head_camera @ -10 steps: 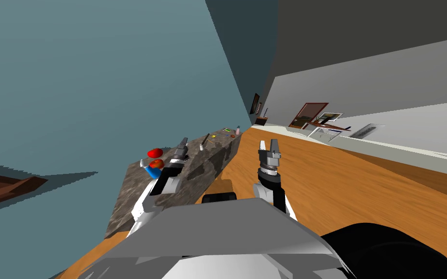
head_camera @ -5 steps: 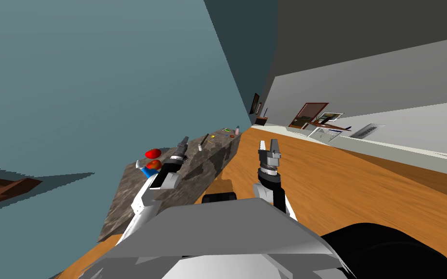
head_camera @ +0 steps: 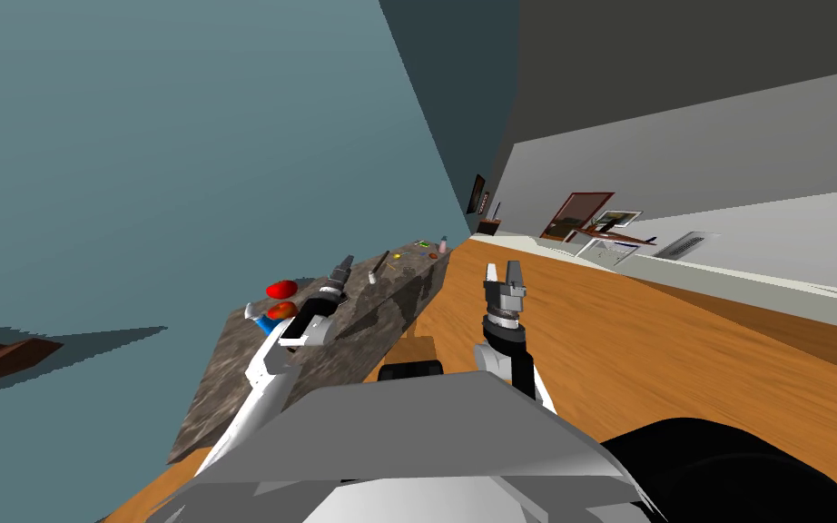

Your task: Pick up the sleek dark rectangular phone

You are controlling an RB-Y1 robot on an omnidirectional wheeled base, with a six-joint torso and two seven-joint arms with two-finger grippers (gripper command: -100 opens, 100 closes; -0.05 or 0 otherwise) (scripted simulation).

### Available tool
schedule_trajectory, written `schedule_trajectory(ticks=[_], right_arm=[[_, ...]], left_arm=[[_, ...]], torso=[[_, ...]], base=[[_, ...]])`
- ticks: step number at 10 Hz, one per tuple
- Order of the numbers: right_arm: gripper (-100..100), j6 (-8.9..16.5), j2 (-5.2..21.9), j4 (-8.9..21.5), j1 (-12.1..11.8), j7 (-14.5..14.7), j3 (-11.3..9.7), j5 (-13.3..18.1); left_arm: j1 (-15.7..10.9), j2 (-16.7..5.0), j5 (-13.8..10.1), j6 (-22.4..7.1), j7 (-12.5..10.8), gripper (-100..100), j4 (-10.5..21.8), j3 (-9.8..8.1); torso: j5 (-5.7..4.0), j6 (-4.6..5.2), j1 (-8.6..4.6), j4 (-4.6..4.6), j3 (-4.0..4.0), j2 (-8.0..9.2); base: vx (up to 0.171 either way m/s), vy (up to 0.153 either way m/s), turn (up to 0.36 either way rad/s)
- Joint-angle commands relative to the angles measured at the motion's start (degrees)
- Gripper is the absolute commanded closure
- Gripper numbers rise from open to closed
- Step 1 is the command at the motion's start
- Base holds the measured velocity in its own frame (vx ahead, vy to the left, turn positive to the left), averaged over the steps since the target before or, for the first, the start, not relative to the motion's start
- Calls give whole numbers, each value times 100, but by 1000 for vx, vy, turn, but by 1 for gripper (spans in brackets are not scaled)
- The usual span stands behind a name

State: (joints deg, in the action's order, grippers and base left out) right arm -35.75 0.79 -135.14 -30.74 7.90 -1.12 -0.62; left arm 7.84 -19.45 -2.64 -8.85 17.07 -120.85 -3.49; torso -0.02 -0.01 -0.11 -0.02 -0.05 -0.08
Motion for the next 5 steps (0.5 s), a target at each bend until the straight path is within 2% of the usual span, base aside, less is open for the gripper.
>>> schedule_trajectory(ticks=[1, 2, 3, 4, 5], right_arm=[[0, 0, 0, 0, 0, 0, 0, 0], [0, 0, 0, 0, 0, 0, 0, 0], [0, 0, 0, 0, 0, 0, 0, 0], [0, 0, 0, 0, 0, 0, 0, 0], [0, 0, 0, 0, 0, 0, 0, 0]], left_arm=[[-40, -9, -10, -193, 31, -100, 13, -8], [-190, -121, -112, -398, 191, -100, 112, -76], [-190, -121, -112, -543, 191, -100, 112, -76], [-336, -234, -217, -708, 349, -100, 221, -144], [-336, -234, -217, -882, 349, -100, 221, -144]], torso=[[0, 0, 0, 0, 0, 0], [1, 0, 5, 1, 2, 3], [1, 0, 4, 1, 1, 1], [1, 0, 2, 0, 0, 1], [0, 1, -2, 0, -1, -2]], base=[[7, -13, 1], [16, -20, -17], [17, -25, -11], [21, -38, -29], [21, -29, -11]])
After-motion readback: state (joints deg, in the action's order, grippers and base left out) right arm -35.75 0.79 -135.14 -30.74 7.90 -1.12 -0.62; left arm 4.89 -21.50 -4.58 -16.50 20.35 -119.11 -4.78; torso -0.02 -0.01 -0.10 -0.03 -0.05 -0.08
